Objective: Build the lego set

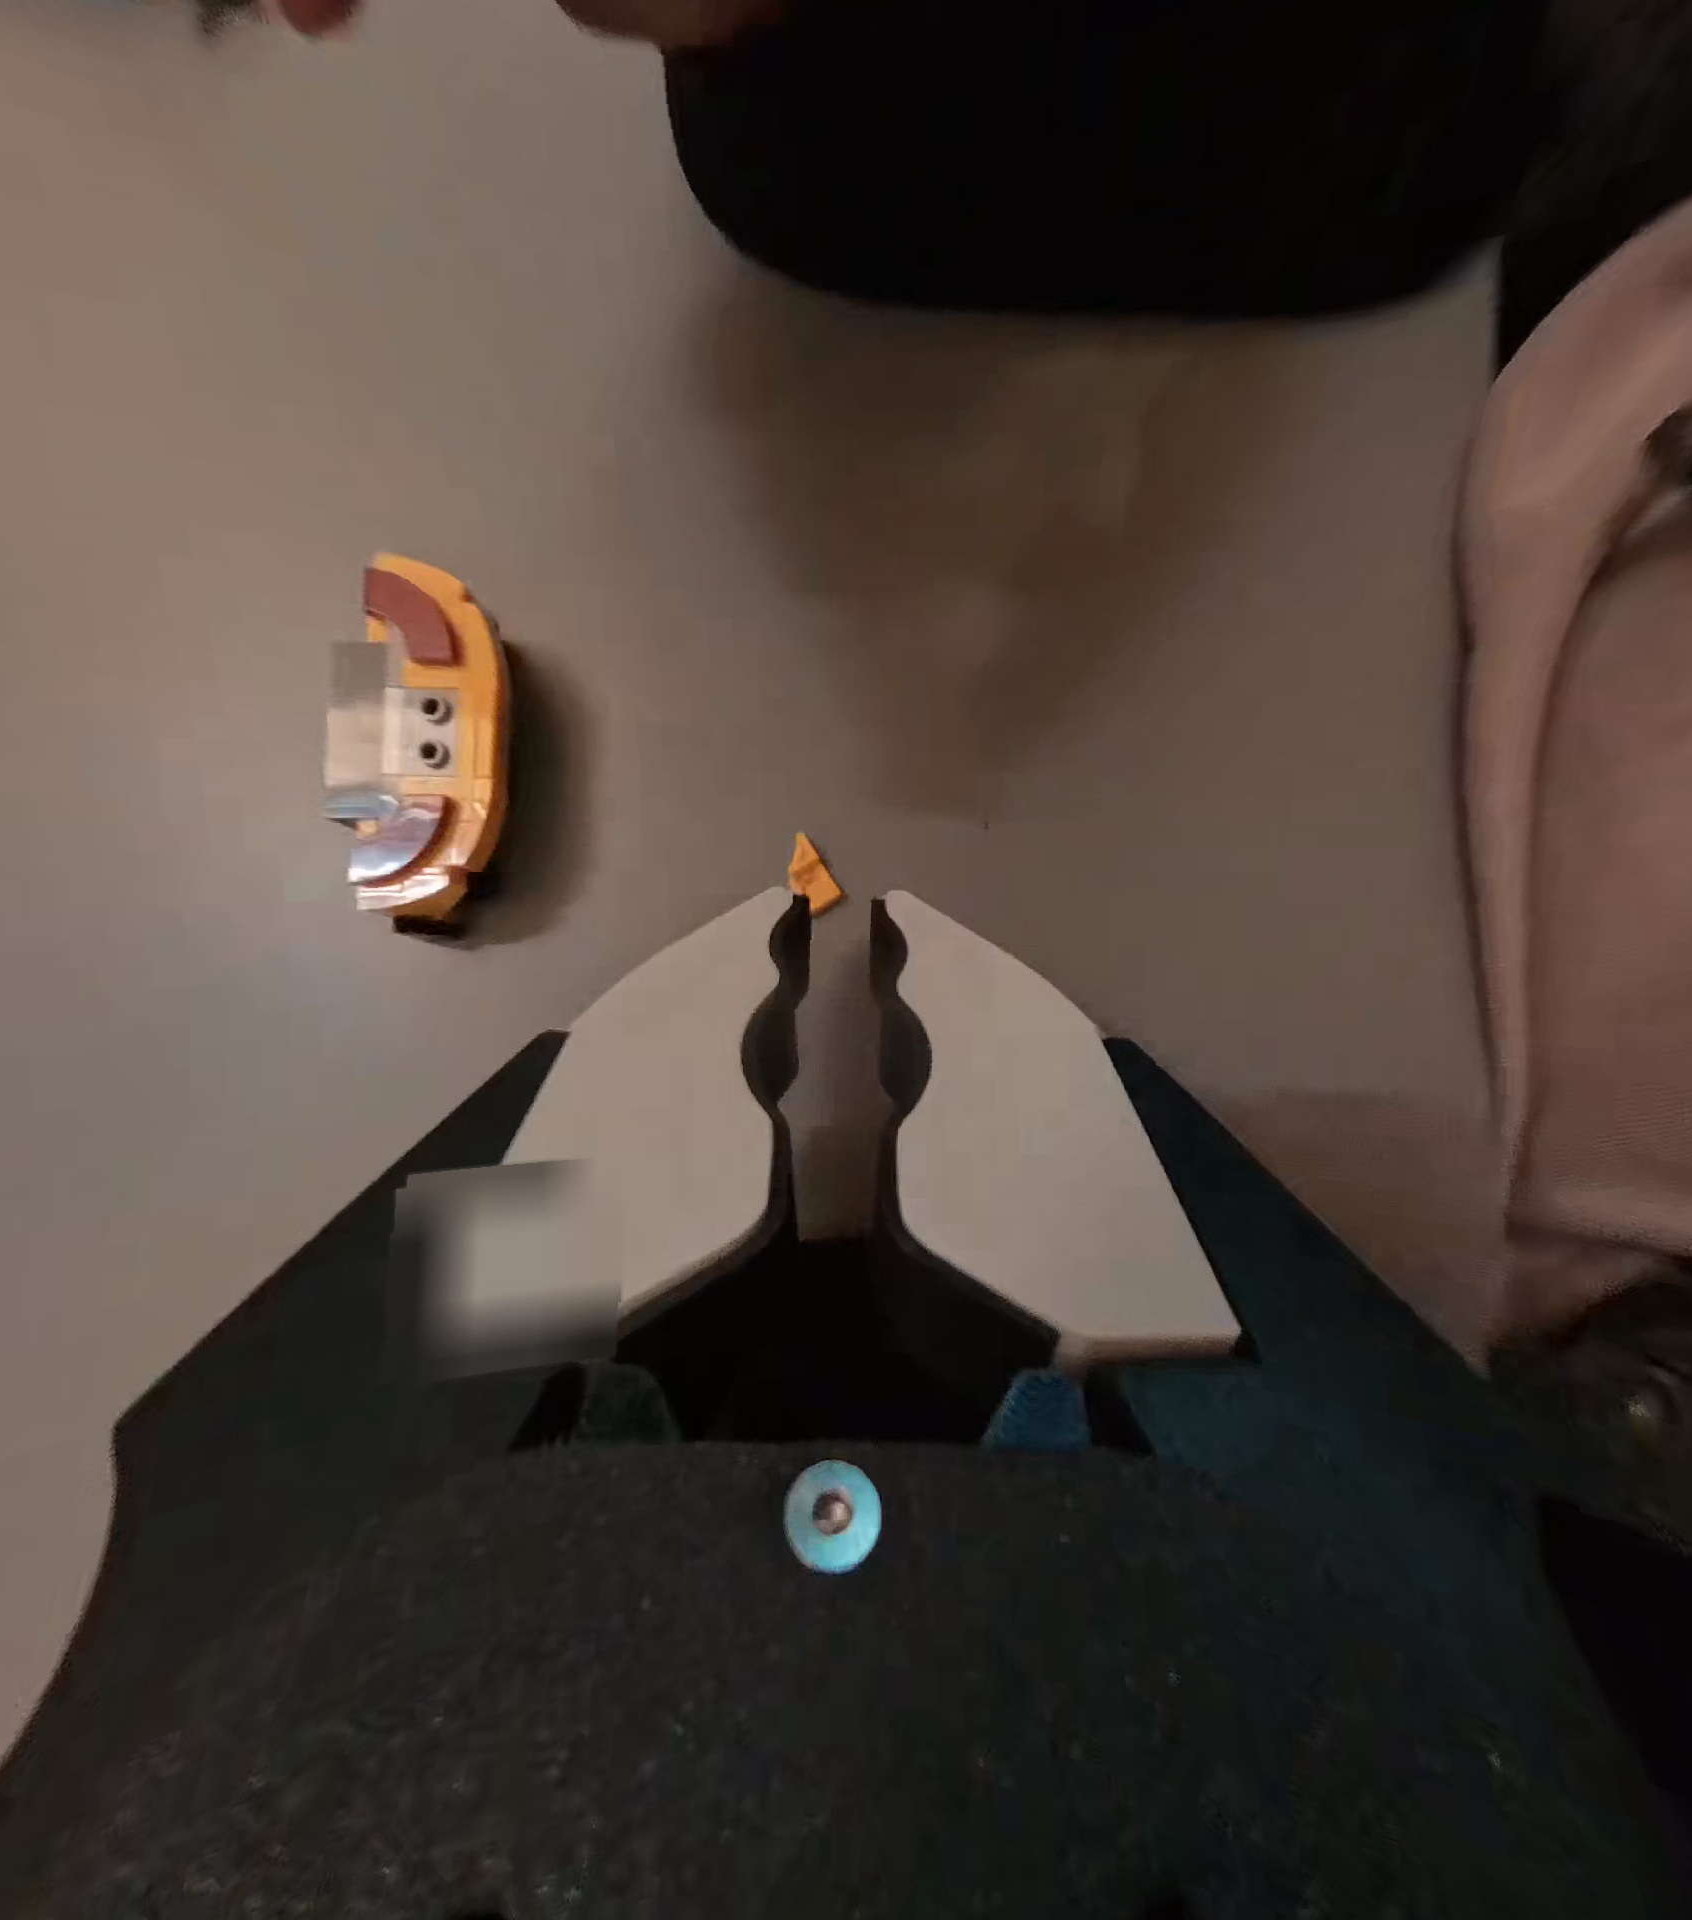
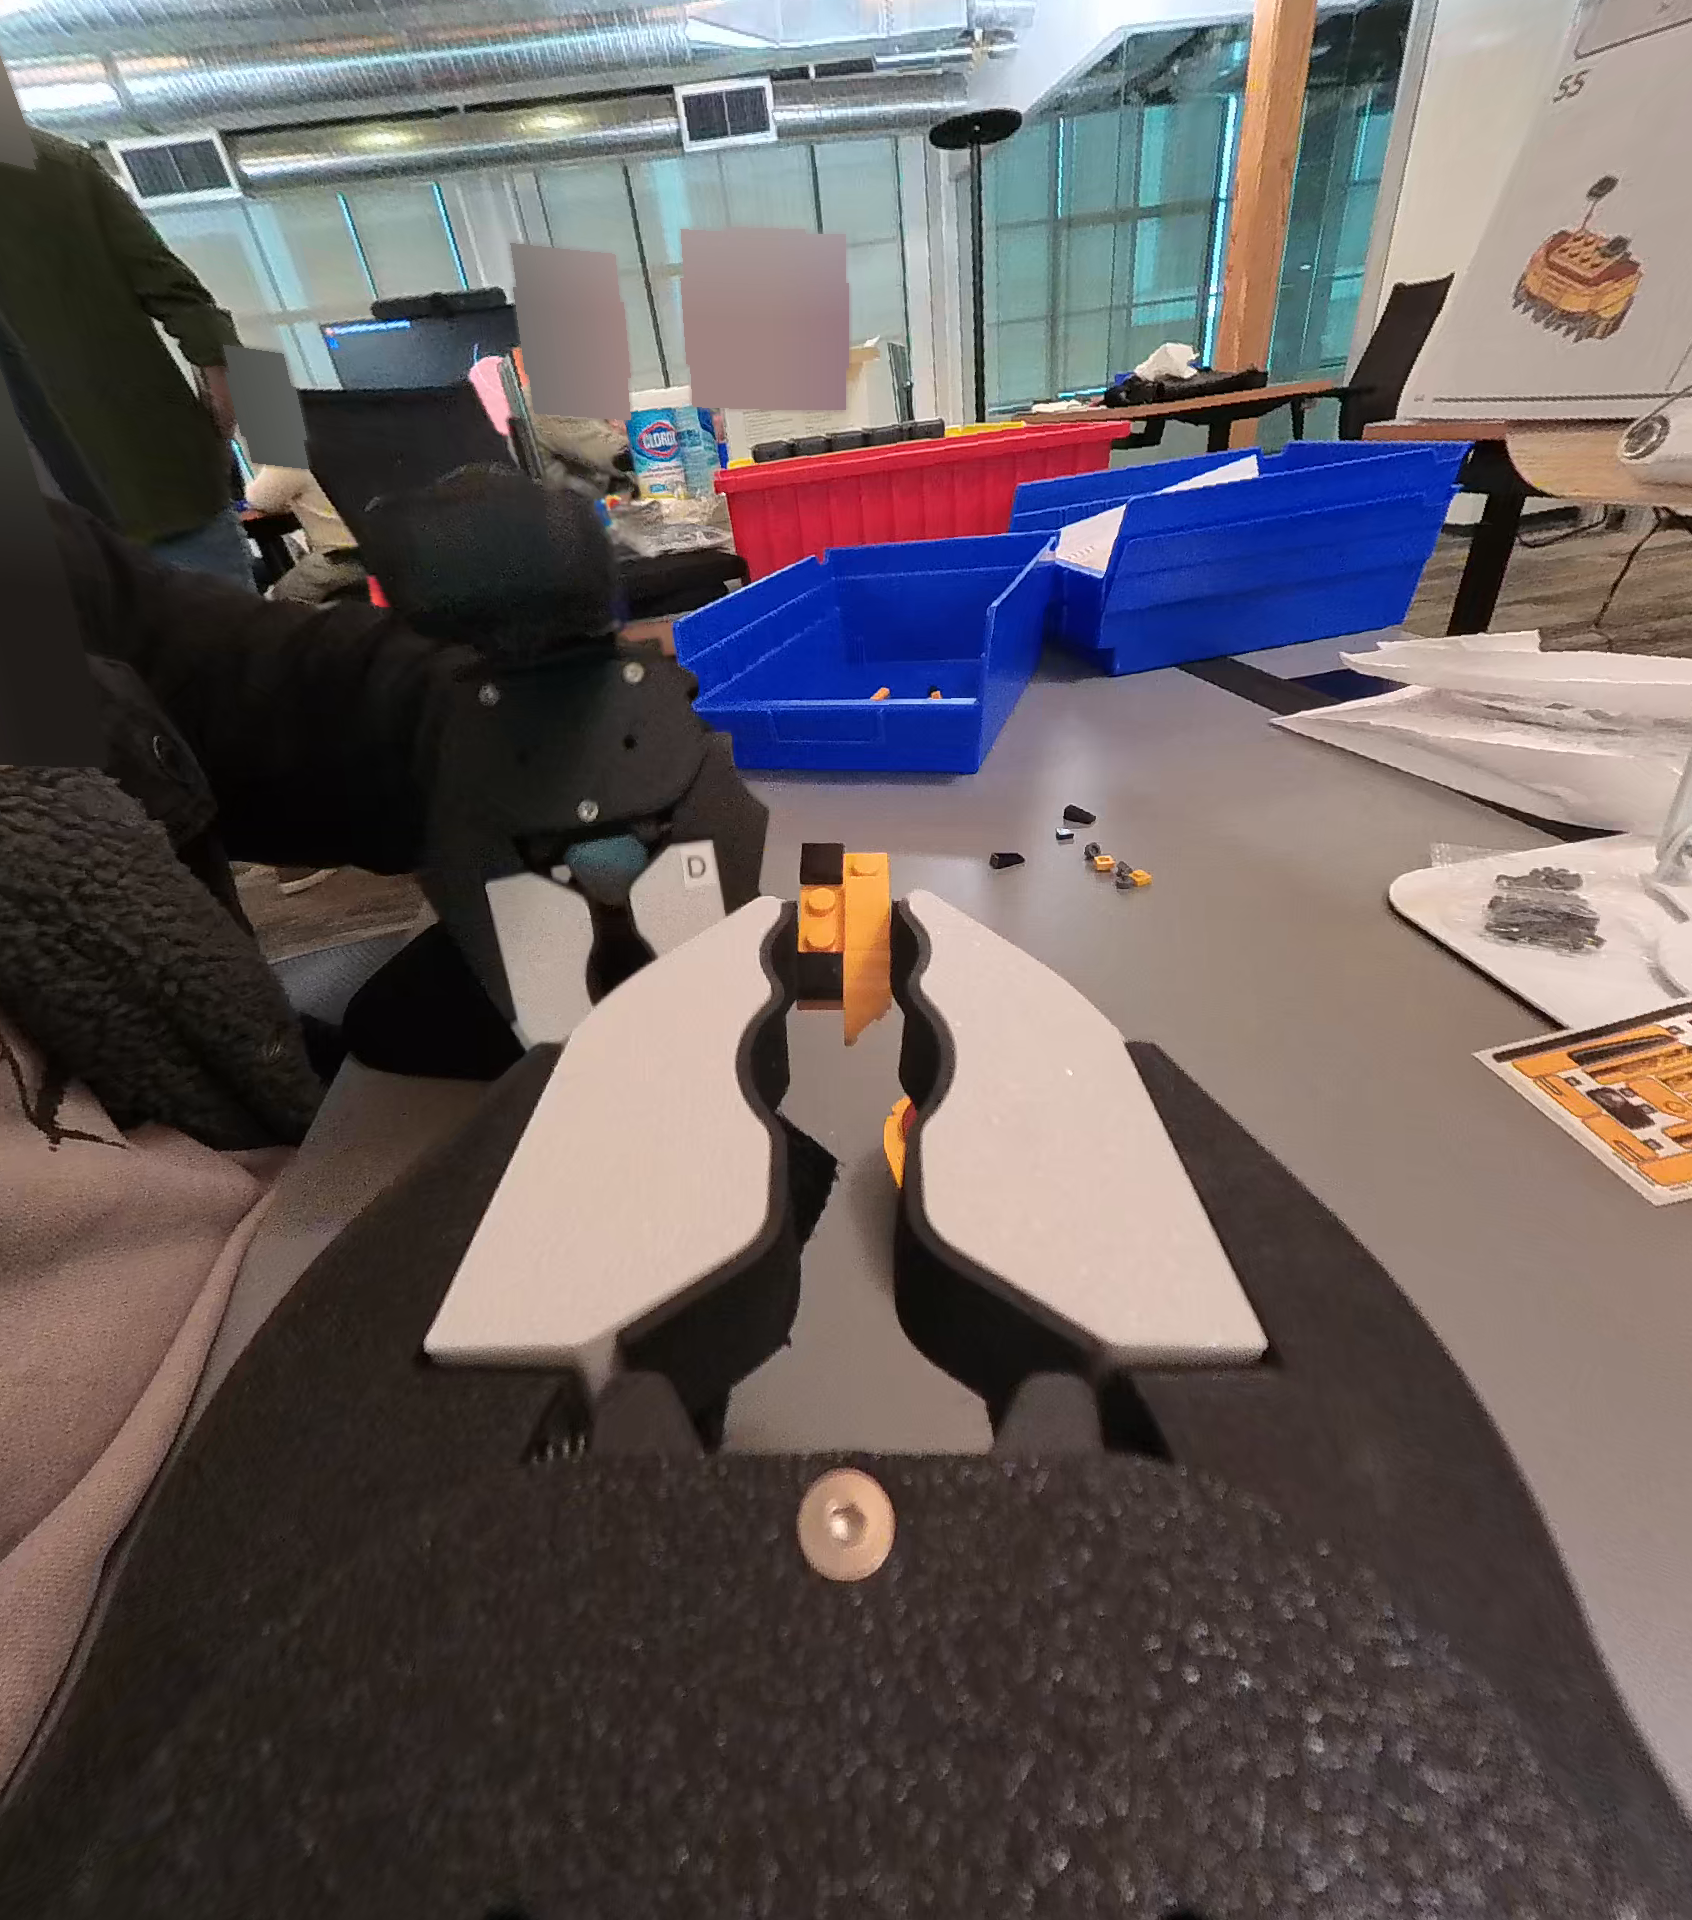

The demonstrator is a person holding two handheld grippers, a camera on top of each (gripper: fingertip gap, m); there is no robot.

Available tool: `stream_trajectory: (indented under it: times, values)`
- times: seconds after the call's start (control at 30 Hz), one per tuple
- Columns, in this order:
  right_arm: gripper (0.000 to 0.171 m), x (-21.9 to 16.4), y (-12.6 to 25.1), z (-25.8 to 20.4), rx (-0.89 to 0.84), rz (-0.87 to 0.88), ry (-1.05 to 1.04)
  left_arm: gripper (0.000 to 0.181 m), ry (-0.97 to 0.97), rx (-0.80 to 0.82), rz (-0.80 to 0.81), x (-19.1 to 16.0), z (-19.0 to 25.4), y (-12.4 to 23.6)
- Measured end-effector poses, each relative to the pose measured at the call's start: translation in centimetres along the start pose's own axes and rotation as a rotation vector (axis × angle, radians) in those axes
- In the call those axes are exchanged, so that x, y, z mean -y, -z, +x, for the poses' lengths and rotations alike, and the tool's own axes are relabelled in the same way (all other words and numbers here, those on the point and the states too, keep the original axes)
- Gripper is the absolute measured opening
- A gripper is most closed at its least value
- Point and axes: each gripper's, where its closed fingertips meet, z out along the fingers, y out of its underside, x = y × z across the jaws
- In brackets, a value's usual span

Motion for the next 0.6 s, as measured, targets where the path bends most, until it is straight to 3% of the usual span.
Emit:
stream_trajectory:
  times: [0.27, 0.4, 0.5, 0.6]
  values:
    - [0.017, -0.4, 0.1, 0.4, -0.016, -0.029, -0.010, 0.017, -0.002, 0.067, -0.167, -0.6, -0.5, -2.3]
    - [0.017, -1.5, -0.1, 0.0, 0.012, -0.107, 0.003, 0.007, 0.027, 0.068, -0.172, -0.5, -1.0, -2.4]
    - [0.017, -2.2, -0.2, -0.1, 0.015, -0.154, 0.023, 0.007, 0.082, 0.064, -0.072, 0.1, -1.6, -2.0]
    - [0.017, -2.7, -0.2, 0.1, 0.014, -0.186, 0.016, 0.007, 0.243, 0.005, 0.193, 2.5, -2.3, -0.2]
